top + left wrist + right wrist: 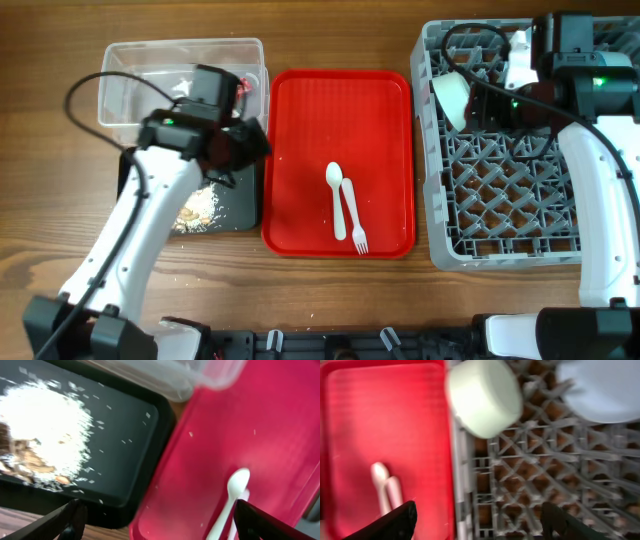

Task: Sort waste into correct bins and load items into the dishwasher rack
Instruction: 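Move the right gripper to the red tray and grasp the white fork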

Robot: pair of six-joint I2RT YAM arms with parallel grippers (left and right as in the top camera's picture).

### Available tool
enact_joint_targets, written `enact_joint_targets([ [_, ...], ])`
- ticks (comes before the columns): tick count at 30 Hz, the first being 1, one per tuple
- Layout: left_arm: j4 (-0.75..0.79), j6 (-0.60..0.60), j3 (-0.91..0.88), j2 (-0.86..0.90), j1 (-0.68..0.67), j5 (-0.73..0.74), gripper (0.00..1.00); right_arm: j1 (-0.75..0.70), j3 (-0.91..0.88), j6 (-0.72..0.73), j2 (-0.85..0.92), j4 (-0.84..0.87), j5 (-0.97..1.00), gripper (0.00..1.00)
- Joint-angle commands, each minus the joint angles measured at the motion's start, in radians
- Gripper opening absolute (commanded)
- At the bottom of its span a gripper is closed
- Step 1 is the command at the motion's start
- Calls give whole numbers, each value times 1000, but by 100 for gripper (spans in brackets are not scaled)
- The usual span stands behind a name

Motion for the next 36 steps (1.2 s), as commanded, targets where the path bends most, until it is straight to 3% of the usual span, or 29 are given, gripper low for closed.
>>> enact_joint_targets([
  [1,-16,-34,4,39,-35,7,94,39,3,-24,2,-38,-136,79],
  [6,-40,-40,4,35,23,4,95,177,-53,-9,3,-45,-135,79],
  [11,-95,-40,4,35,167,16,97,359,-195,73,12,50,-120,79],
  [18,-102,-39,4,35,302,68,99,579,-386,253,123,238,-12,66],
  [25,-101,-25,4,35,303,67,100,643,-402,343,301,289,9,59],
  [28,-101,-25,4,35,303,67,100,642,-402,363,348,301,11,51],
  [36,-101,-25,4,35,303,67,100,643,-402,390,420,308,39,49],
])
